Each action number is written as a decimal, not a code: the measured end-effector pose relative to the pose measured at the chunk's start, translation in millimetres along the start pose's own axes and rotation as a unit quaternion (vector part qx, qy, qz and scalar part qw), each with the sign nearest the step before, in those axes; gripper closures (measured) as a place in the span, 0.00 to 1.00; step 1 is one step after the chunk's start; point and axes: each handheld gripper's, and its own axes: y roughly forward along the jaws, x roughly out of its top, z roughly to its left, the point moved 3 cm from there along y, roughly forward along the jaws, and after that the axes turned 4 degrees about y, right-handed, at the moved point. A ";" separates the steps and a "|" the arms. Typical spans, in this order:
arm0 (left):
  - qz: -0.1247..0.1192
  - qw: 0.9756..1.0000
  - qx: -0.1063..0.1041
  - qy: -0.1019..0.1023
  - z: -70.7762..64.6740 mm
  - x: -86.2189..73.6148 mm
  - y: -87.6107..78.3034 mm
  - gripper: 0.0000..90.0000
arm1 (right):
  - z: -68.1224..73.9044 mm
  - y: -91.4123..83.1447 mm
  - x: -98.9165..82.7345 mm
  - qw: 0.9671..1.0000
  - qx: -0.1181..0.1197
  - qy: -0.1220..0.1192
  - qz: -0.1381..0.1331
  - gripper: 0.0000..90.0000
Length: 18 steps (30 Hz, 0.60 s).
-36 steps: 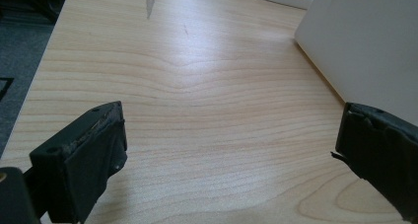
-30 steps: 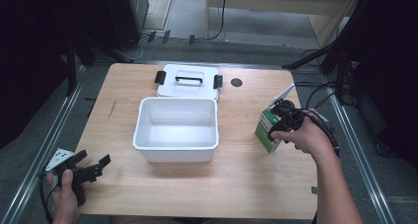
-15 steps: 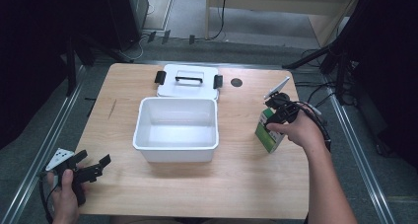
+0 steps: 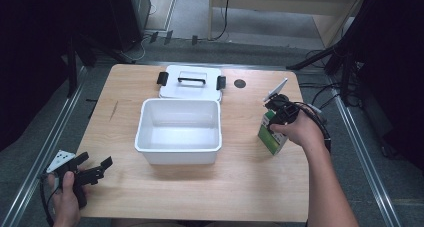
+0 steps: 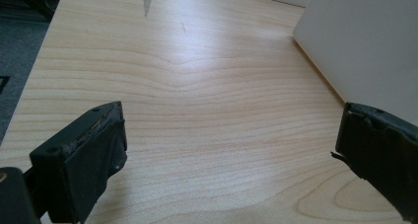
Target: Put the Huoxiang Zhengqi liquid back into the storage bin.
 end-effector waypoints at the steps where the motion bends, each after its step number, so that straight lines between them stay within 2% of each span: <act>1: 0.000 1.000 0.000 0.000 0.0 0.0 0.0 0.00 | 0.3 -0.1 0.0 1.000 0.003 -0.006 0.000 0.72; 5: 0.000 1.000 0.000 0.000 0.0 0.0 0.1 0.00 | 3.1 -1.1 -0.7 1.000 0.008 -0.019 0.002 0.72; 6: 0.000 1.000 0.000 0.000 0.0 0.0 0.2 0.00 | 5.3 -2.6 -0.8 0.999 0.009 -0.037 -0.001 0.72; 10: 0.000 1.000 0.000 0.000 0.0 0.0 0.1 0.00 | 9.9 -8.6 -0.8 0.997 0.004 -0.082 -0.012 0.72; 14: 0.000 1.000 0.000 0.000 -0.1 0.0 0.2 0.00 | 18.9 -16.6 -2.5 0.988 0.008 -0.153 -0.020 0.73; 17: 0.001 1.000 0.000 0.000 -0.1 0.0 0.2 0.00 | 24.3 -23.3 -2.8 0.979 0.022 -0.199 -0.038 0.73; 18: 0.001 1.000 0.000 0.000 -0.1 0.0 0.2 0.00 | 24.3 -23.3 -2.8 0.979 0.022 -0.199 -0.038 0.73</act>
